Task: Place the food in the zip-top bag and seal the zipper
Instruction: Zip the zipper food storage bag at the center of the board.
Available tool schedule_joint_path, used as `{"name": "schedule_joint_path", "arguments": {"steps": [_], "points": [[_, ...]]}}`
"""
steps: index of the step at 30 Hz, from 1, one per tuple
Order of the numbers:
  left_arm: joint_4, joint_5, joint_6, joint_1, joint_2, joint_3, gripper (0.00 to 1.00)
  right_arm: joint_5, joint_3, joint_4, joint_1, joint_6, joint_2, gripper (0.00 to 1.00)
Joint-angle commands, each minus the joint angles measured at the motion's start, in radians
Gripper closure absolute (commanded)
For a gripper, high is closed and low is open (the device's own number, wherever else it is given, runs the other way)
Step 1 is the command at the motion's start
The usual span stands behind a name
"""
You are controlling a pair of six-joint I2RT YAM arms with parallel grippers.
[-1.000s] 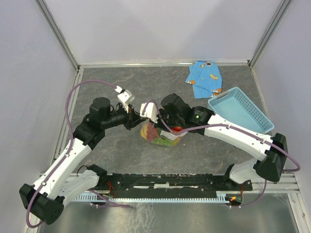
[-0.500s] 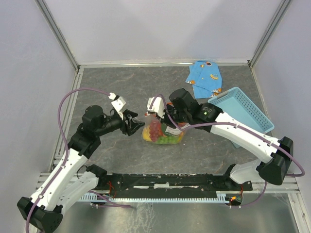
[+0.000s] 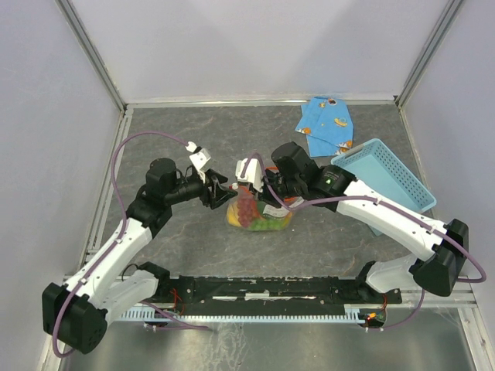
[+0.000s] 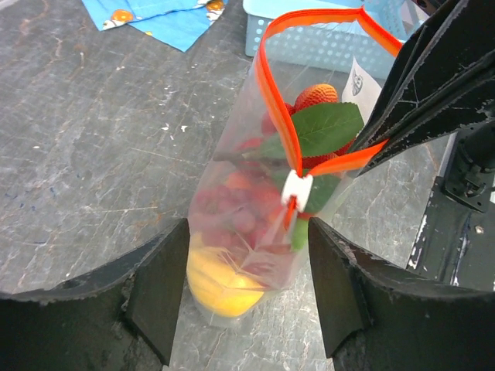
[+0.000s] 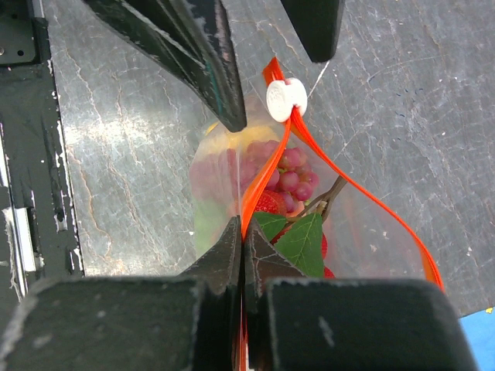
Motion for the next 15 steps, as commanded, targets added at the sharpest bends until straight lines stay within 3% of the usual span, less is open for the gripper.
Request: {"name": "schedule_joint_path", "arguments": {"steps": [1,3,6,9,10,13,15], "points": [[0.128,0.134,-0.070,0.040,0.044,0.028,0.38,-0.032,-0.010,0.073,-0.004,-0.020,-0.047,0.99],[0.137,0.172,-0.079,0.050,0.060,0.030,0.48,-0.032,-0.015,0.083,-0.004,-0.021,-0.046,0.99],[0.145,0.203,-0.086,0.049,0.069,0.029,0.74,-0.034,-0.014,0.089,-0.004,-0.021,-0.040,0.99],[0.145,0.233,-0.075,0.049,0.061,0.030,0.92,-0.034,-0.009,0.095,-0.004,-0.028,-0.035,0.94],[0.146,0.234,-0.073,0.049,0.054,0.028,0.97,-0.034,-0.007,0.096,-0.004,-0.029,-0.032,0.91],[0.150,0.234,-0.065,0.050,0.027,0.019,0.97,-0.037,0.008,0.091,-0.004,-0.041,-0.026,0.86],[0.152,0.233,-0.066,0.049,0.012,0.012,0.97,-0.036,0.021,0.084,-0.004,-0.047,-0.021,0.77]]}}
